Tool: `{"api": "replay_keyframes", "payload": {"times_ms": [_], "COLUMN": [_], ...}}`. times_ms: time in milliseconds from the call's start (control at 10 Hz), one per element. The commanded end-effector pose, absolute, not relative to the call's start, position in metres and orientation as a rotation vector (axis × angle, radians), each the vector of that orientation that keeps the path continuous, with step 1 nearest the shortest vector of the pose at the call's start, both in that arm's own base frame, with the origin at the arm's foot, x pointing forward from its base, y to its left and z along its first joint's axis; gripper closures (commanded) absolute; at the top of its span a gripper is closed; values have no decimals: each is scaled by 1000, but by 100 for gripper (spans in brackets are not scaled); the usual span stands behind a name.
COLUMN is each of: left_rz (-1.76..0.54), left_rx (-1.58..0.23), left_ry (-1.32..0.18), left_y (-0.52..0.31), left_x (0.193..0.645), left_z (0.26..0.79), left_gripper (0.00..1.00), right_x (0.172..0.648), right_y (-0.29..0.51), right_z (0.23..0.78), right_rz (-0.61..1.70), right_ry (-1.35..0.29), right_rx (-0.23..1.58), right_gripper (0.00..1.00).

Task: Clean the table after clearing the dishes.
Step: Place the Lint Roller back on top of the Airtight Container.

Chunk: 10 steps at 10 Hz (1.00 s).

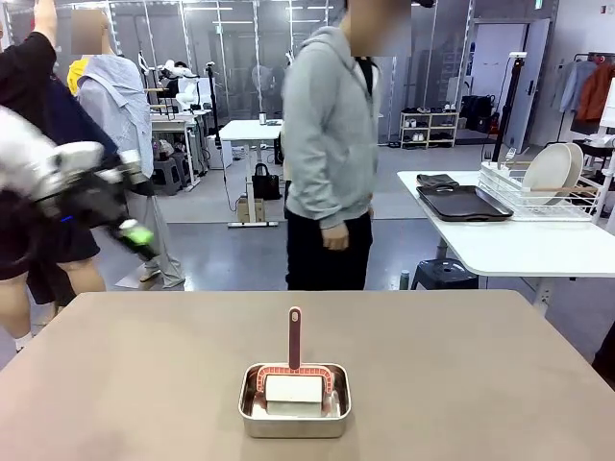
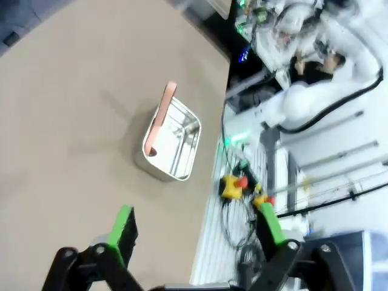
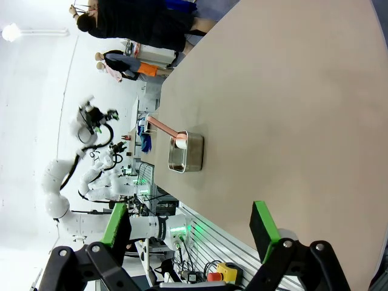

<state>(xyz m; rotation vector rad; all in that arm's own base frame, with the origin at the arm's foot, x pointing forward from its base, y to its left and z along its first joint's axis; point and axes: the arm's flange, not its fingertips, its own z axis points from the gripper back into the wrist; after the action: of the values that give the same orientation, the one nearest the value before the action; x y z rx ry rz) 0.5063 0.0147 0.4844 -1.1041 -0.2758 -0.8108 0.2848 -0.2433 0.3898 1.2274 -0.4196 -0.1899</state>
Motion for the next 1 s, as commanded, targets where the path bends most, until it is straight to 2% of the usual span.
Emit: {"api": "replay_keyframes", "payload": {"times_ms": [0,400,500,900], "left_rz": [-540,-163,-92,11], "left_rx": [-1271,-1328,-1318,-1204], "left_ry": [-438,-582,-573,-498], "left_y": [85,208,221,223], "left_x": [452,373,365,387], "left_z": [436,384,374,359], "left_gripper": [0,0,0,0], "right_x": [286,286,286,286], "right_y": [-241,-241,-241,-241], "right_z": [390,390,390,390], "right_rz": [-192,-192,-192,-192], "right_ry": [-439,-439,-439,-439], "right_rx": [1226,1226,1226,1226], "right_gripper": [0,0,0,0]}}
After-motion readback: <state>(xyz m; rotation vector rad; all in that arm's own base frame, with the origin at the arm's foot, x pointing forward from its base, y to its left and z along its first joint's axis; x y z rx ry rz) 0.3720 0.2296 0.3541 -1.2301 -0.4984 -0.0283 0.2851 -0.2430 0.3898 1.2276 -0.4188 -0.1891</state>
